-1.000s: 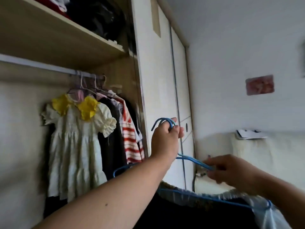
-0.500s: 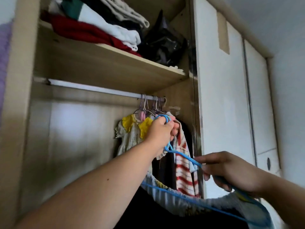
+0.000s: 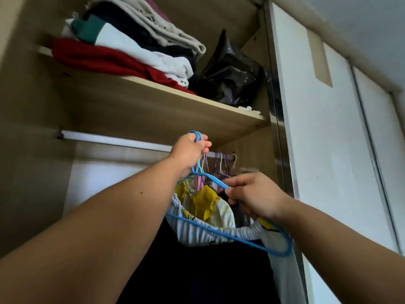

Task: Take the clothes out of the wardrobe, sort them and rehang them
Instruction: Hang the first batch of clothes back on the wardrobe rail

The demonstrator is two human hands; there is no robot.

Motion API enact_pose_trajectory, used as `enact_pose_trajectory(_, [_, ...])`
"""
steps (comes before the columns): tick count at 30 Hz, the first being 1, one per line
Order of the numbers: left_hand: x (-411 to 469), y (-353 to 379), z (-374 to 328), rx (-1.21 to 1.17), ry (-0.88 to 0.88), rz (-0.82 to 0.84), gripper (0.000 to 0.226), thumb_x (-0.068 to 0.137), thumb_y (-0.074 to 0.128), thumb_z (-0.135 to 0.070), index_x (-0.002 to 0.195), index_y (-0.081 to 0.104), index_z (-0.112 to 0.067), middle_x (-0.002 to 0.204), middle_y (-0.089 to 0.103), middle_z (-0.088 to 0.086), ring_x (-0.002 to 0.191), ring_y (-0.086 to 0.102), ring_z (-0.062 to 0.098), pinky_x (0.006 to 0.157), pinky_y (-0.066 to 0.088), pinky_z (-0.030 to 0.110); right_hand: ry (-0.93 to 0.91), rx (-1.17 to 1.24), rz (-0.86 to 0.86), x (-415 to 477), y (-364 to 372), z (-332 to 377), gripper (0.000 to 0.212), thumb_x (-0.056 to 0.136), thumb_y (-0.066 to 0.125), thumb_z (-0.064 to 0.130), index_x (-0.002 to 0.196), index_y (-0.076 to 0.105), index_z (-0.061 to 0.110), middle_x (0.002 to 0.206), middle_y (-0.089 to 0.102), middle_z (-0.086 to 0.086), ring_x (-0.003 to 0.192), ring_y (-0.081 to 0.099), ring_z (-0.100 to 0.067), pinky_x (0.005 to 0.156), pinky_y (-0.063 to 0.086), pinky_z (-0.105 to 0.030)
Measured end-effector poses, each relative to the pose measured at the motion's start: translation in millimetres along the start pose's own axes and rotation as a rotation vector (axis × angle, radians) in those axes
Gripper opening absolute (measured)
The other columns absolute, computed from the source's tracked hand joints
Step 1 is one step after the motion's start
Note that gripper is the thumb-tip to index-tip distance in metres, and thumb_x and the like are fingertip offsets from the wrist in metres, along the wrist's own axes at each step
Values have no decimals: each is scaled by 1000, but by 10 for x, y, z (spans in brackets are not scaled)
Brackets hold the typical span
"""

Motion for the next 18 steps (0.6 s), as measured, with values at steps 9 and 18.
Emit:
enact_pose_trajectory(9, [1075, -371, 261, 392, 171, 111, 27, 94, 54, -11, 121, 58, -10, 119, 64, 4, 108, 59, 14, 91, 45, 27, -47, 24, -59, 1252, 204, -71, 19, 87, 61, 4, 104, 67, 8, 55, 60, -4, 36, 43, -10, 36, 35, -18])
enact_pose_trajectory(18, [1790, -655, 947, 759, 144, 48, 20, 91, 58, -29, 108, 63, -20, 101, 67, 5, 86, 62, 20, 79, 47, 23, -37, -66, -53, 2049, 625, -271, 16, 88, 59, 2, 91, 62, 17, 57, 58, -4, 27, 42, -2, 33, 32, -10])
Point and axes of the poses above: each hand's wrist, its own x-axis towards the middle knuckle, its own y-axis out of the palm, z = x × y, the point moved 9 cm from there along x, towards the middle knuckle
